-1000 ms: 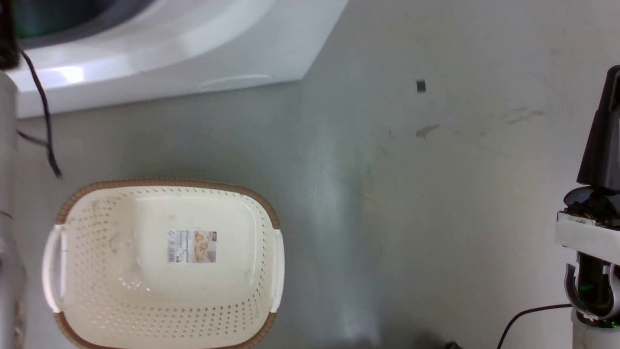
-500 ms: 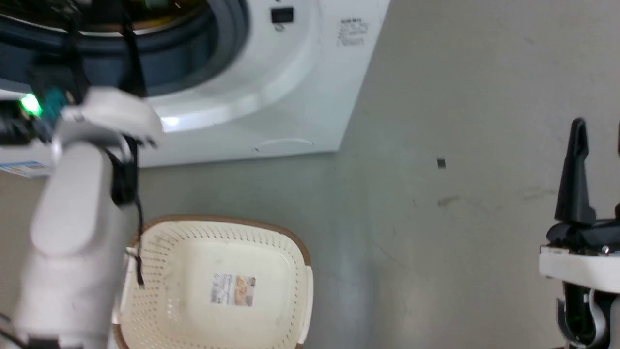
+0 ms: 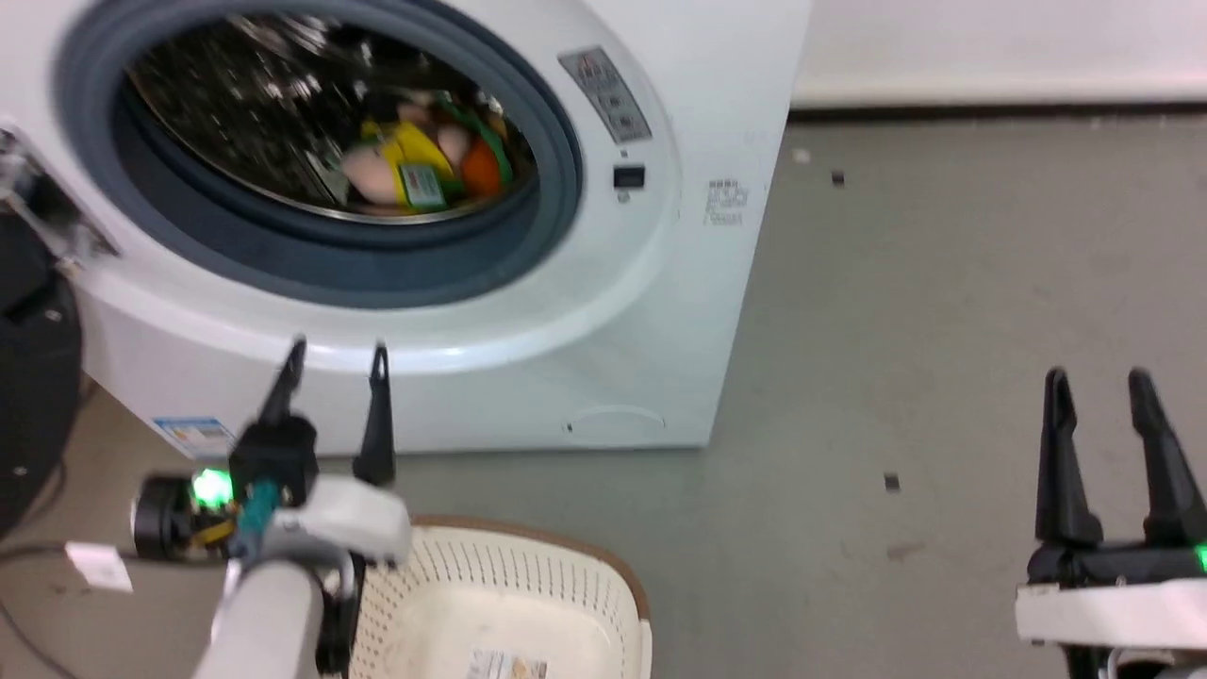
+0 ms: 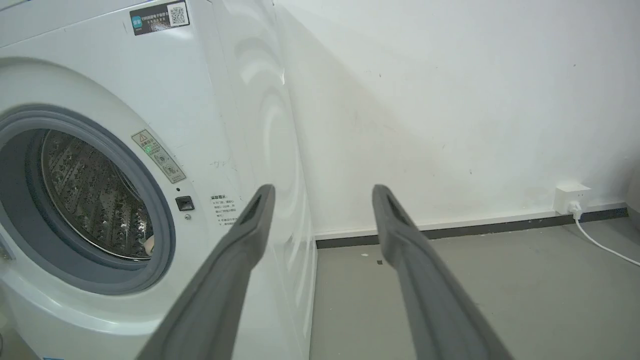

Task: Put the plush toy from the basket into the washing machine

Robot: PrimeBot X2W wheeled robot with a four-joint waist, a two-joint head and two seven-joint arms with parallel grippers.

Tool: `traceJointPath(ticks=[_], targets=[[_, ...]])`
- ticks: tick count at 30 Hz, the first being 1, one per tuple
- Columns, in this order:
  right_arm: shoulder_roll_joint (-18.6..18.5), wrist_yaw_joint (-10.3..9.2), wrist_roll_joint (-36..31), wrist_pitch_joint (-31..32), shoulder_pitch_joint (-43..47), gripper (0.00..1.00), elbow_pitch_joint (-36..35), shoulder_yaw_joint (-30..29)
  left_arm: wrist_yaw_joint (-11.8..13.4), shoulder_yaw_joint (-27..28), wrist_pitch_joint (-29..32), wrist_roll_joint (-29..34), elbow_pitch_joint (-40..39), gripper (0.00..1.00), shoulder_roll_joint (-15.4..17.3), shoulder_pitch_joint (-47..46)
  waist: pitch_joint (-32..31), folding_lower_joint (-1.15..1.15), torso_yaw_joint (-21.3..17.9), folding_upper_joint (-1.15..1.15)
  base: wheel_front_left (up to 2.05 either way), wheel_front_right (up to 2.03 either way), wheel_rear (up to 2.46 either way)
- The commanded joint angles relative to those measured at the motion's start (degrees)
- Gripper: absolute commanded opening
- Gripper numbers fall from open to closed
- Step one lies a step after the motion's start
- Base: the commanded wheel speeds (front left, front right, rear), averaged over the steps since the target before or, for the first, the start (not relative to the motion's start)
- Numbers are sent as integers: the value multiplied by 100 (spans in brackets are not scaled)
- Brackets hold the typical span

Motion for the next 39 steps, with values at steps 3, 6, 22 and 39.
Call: traceJointPath(ticks=[3, 6, 22, 39], targets=[[-1, -4, -26, -25, 270, 100, 84, 34, 106, 67, -31, 119, -168, 100, -50, 491, -576, 1, 135, 0, 0, 0, 0], [-1, -4, -42, -25, 471, 100, 165, 72, 178, 146, -31, 196, -342, 100, -78, 907, -787, 1, 120, 0, 0, 0, 0], [0, 0, -84, 86, 583, 0, 284, 126, 123, 284, 93, 254, -578, 0, -140, 1426, -975, 1, 83, 0, 0, 0, 0], [0, -1, -254, 286, 523, 0, 335, 206, 19, 363, 291, 324, -779, 0, -248, 1488, -963, 1, 87, 0, 0, 0, 0]])
